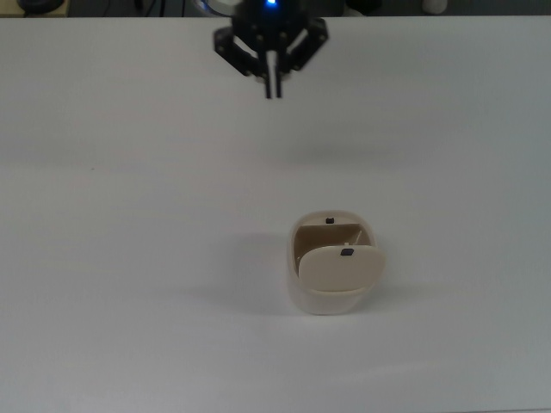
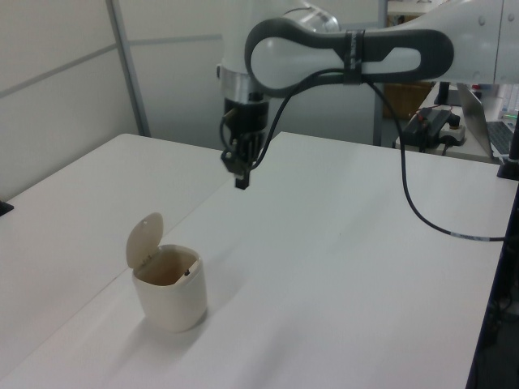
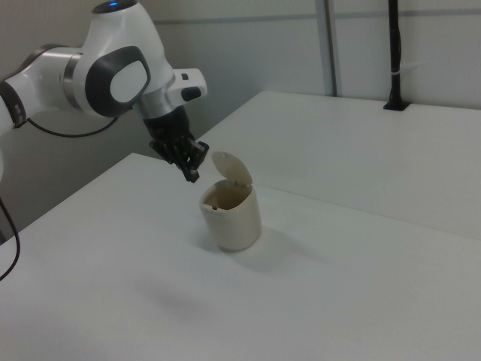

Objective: Open the trash can

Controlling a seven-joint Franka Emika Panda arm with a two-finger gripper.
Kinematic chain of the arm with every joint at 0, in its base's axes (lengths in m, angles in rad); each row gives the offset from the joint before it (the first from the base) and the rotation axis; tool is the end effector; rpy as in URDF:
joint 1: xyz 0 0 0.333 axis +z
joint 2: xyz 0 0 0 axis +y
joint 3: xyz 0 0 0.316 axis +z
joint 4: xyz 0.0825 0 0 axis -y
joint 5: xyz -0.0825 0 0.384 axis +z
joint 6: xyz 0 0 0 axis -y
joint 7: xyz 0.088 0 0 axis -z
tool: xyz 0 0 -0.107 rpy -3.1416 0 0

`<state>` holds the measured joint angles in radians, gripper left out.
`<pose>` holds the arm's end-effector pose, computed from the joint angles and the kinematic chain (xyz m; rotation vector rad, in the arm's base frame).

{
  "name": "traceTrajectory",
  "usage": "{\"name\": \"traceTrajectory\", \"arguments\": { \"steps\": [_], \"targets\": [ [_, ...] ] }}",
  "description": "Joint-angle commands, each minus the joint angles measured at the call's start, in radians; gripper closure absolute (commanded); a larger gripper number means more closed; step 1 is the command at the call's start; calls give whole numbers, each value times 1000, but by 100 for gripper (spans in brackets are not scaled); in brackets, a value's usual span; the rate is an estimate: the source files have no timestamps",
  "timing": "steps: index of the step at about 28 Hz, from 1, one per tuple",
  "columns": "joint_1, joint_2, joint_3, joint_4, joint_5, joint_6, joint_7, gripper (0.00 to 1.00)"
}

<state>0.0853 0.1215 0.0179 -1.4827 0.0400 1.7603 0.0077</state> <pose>0.6068 0.0657 0.6144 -3.0788 -0.1398 -0.2371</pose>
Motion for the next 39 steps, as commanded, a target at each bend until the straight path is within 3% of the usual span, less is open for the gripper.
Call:
{"name": "traceTrajectory", "arguments": {
  "steps": [1, 6, 8, 11, 13, 15, 17, 18, 39],
  "targets": [
    [4, -48, -65, -30, 17, -85, -83, 90],
    [4, -85, -124, -31, 14, -173, -160, 90],
    [4, -89, -148, -30, 14, -196, -160, 79],
    [4, -94, -153, -30, 14, -199, -160, 74],
    [5, -92, -153, -30, 6, -197, -158, 49],
    [5, -92, -151, -31, 1, -197, -158, 34],
    [5, -91, -151, -31, -6, -199, -153, 4],
    [5, -89, -148, -31, -15, -197, -158, 0],
    [5, -91, -151, -31, -26, -197, -149, 0]
  ]
}}
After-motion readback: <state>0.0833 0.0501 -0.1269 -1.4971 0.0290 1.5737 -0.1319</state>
